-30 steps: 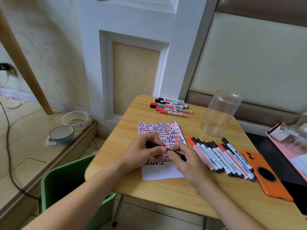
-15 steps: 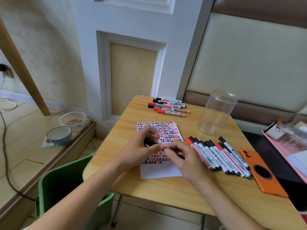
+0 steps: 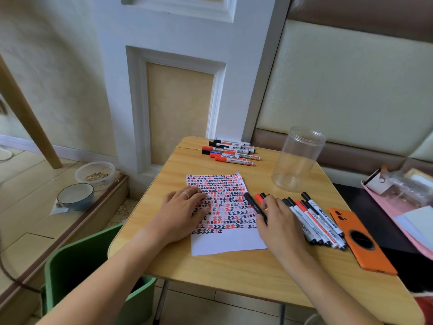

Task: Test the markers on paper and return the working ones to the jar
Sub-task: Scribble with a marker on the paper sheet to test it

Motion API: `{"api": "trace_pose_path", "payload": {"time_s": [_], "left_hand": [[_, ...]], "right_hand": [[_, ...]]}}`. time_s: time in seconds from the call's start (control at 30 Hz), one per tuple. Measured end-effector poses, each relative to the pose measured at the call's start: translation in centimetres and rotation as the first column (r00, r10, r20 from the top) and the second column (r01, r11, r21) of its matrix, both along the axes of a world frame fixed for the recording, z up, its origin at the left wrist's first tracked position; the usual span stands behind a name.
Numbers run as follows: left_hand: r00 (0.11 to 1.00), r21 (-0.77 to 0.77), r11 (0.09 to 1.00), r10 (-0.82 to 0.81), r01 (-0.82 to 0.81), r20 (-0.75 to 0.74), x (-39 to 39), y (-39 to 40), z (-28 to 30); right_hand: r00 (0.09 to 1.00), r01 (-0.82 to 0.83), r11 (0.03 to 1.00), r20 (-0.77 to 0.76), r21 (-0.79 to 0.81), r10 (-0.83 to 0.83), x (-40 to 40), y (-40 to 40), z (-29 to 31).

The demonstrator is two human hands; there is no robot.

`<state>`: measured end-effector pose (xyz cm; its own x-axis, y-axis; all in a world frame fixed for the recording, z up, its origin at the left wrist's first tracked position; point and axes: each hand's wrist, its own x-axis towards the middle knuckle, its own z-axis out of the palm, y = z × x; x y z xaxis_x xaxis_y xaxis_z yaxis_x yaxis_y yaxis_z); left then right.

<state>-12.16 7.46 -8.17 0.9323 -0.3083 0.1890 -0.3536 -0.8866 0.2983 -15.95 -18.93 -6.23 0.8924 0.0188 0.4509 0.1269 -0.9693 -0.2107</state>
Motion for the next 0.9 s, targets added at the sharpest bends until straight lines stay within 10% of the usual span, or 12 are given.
{"api": "trace_pose_path", "payload": {"time_s": [0.43, 0.67, 0.9], "left_hand": [[0.999, -0.023, 0.999, 0.027, -0.028, -0.018, 0.4, 0.1, 0.5], [0.999, -0.046, 0.998, 0.046, -0.047, -0.025, 0.6, -0.4, 0.8], [0.996, -0.019, 0.996, 0.084, -0.083, 0.010, 2.2, -0.4, 0.9]], "right_hand": [[0.983, 0.168, 0.977, 0.093, -0.131, -0.157, -0.2, -0.5, -0.2], [0.949, -0.312, 0.950, -0.055, -0.032, 0.310, -0.5, 2.4, -0.5], [0.920, -0.374, 0.925, -0.153, -0.065, 0.361, -0.3, 2.9, -0.5]]}}
